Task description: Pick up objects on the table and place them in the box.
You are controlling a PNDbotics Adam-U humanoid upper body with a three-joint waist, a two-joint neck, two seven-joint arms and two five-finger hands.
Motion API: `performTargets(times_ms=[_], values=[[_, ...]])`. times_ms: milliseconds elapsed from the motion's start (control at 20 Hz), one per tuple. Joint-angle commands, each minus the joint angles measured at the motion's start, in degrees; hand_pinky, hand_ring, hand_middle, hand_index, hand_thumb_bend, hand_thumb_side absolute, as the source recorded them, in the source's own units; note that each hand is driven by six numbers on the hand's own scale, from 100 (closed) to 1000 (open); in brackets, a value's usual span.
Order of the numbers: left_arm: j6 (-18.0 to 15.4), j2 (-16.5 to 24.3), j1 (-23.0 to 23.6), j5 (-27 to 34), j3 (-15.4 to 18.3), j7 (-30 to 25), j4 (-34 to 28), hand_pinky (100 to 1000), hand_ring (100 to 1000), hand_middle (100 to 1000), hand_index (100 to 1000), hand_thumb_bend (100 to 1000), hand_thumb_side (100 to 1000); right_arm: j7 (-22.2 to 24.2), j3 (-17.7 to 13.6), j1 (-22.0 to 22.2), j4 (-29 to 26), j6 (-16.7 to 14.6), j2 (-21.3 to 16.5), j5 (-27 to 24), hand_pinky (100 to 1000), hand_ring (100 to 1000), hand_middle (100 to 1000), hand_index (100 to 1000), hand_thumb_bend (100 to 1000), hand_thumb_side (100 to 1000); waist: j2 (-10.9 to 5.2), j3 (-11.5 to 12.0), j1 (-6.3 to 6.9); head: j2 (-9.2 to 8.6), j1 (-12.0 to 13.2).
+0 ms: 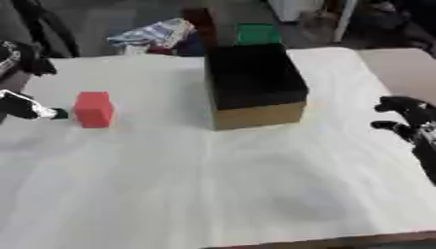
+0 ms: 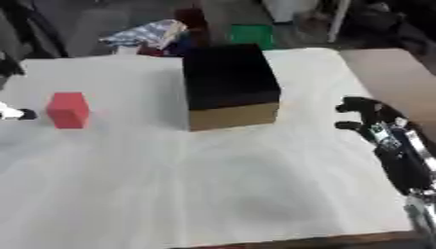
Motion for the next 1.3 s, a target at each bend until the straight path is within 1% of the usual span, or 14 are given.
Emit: performTargets(times_ms=[50,300,650,850,1150,1300], values=[[-0.31,2.17,-1.48,-0.33,0.17,-0.16,-0.07,638,590,530,617,811,142,-0.1,-0.47,-0.45,-1.36,0.06,-1.09,0.02,775,1000,722,824,100,717,-0.68,-0.1,0.04,0.34,-0.3],[-0.18,1.84,-2.97,-2.32,-0.41,-0.5,1.44,643,591,533,620,811,143,-0.06,-0.42,-0.41,-1.36,0.09,-1.06,0.02,775,1000,722,824,100,717,-0.76,-0.18,0.06,0.15,-1.08],[0.62,0.13,-6.69,-7.96,-1.8,-0.26,6.77,658,598,538,625,818,145,0.04,-0.33,-0.3,-1.33,0.15,-1.08,-0.04,775,1000,722,825,100,717,-1.01,-0.42,0.11,0.09,-1.28],[-0.43,-1.44,-9.13,-11.37,-2.72,-0.99,10.57,668,605,546,633,817,143,0.11,-0.28,-0.26,-1.31,0.18,-1.07,-0.09,775,1000,721,824,100,717,-1.13,-0.63,0.16,0.14,-1.28],[-2.68,-3.39,-11.99,-14.52,-3.38,-2.35,15.38,675,609,554,646,814,140,0.2,-0.22,-0.17,-1.26,0.2,-1.08,-0.13,774,1000,721,824,100,718,-1.23,-0.98,0.16,0.26,-1.07],[-3.22,-4.1,-12.83,-15.85,-3.29,-2.51,17.23,675,588,555,647,813,139,0.24,-0.19,-0.14,-1.23,0.22,-1.05,-0.13,774,1000,721,825,100,719,-1.21,-1.16,0.14,0.31,-1.05]])
